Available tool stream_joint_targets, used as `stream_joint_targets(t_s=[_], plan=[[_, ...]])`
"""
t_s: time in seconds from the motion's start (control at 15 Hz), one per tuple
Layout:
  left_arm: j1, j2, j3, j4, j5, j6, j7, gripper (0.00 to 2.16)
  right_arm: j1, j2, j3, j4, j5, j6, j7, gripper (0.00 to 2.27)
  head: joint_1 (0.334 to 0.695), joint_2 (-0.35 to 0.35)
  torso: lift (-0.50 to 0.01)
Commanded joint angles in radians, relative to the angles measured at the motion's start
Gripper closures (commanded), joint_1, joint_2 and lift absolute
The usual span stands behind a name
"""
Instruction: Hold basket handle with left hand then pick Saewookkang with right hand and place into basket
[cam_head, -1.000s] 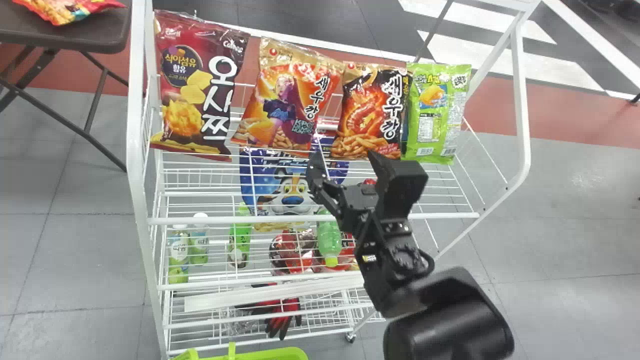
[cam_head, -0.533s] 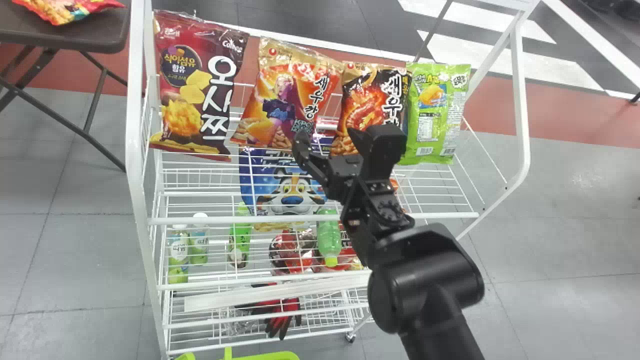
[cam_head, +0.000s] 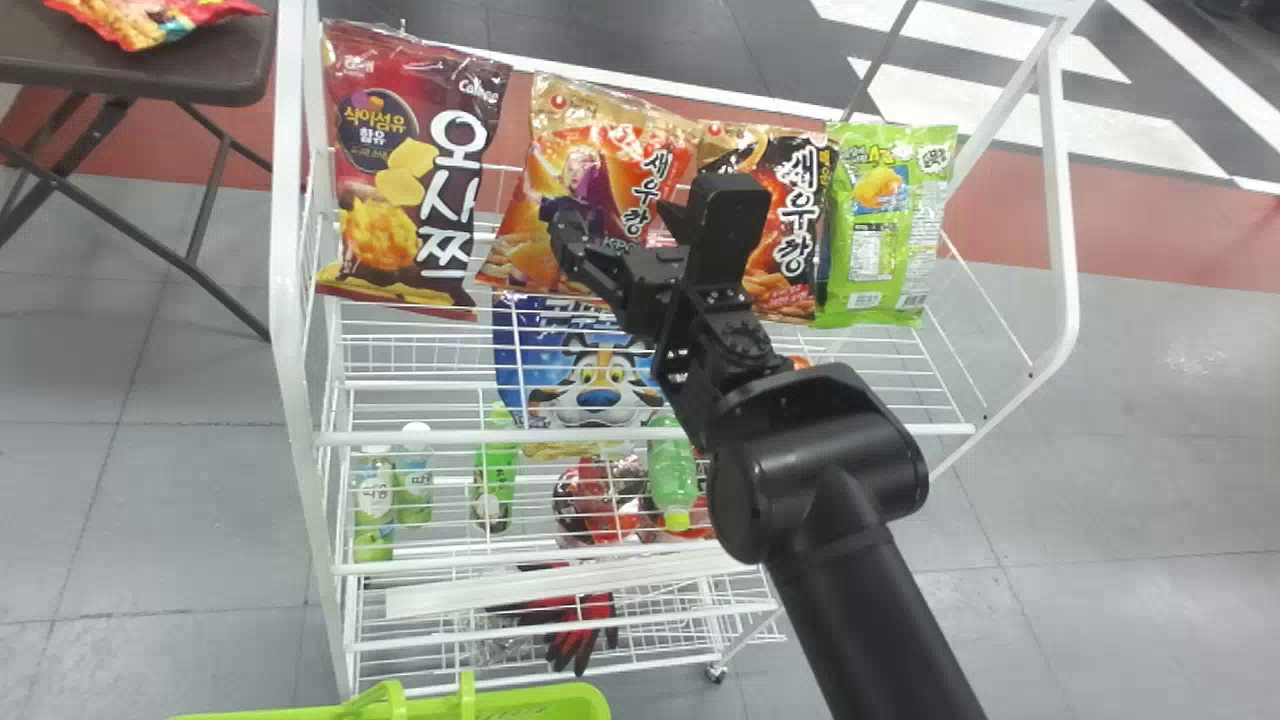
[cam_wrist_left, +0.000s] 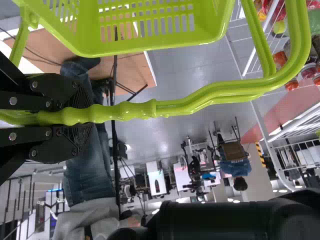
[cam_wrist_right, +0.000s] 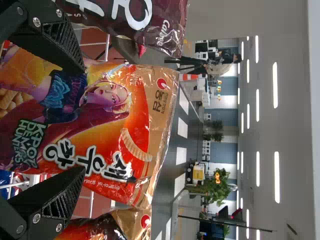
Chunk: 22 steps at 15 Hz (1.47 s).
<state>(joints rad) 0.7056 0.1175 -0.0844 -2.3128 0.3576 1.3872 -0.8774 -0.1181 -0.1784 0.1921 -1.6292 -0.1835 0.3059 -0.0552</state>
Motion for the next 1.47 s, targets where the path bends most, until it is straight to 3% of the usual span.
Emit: stream_joint_targets(t_s=[0.0, 0.33, 0.73, 0.8, 0.87, 1.0, 1.07, 1.4], plan=[[-0.014, 0.002, -0.001, 0.0, 0.001, 0.023, -0.002, 1.77, -0.041, 0.011, 0.02, 0.034, 0.01, 0.016, -0.002, 0.14, 0.695, -0.301, -0.019], [-0.029, 0.008, 0.006, 0.004, 0.009, 0.023, -0.003, 1.77, -0.095, 0.034, 0.056, 0.095, 0.044, 0.095, -0.054, 0.15, 0.695, -0.253, -0.019], [-0.048, 0.014, 0.008, 0.02, 0.015, 0.027, -0.003, 1.77, -0.167, 0.037, 0.055, 0.23, 0.047, 0.062, -0.104, 0.17, 0.695, -0.272, -0.019], [-0.048, 0.014, 0.011, 0.026, 0.018, 0.023, -0.003, 1.77, -0.176, 0.037, 0.055, 0.246, 0.044, 0.055, -0.086, 0.35, 0.695, -0.275, -0.019], [-0.048, 0.014, 0.014, 0.033, 0.021, 0.023, -0.005, 1.77, -0.184, 0.039, 0.053, 0.253, 0.033, 0.055, -0.055, 0.8, 0.695, -0.275, -0.019], [-0.048, 0.013, 0.022, 0.044, 0.031, 0.023, -0.006, 1.77, -0.184, 0.046, 0.061, 0.267, 0.036, -0.012, -0.094, 2.08, 0.695, -0.267, -0.019], [-0.048, 0.013, 0.023, 0.044, 0.031, 0.023, -0.006, 1.77, -0.172, 0.043, 0.084, 0.262, 0.052, -0.058, -0.132, 2.24, 0.695, -0.262, -0.019], [-0.04, 0.005, 0.023, 0.041, 0.031, 0.02, -0.005, 1.77, -0.055, 0.023, 0.102, 0.072, 0.062, -0.073, -0.202, 2.25, 0.695, -0.256, -0.019]])
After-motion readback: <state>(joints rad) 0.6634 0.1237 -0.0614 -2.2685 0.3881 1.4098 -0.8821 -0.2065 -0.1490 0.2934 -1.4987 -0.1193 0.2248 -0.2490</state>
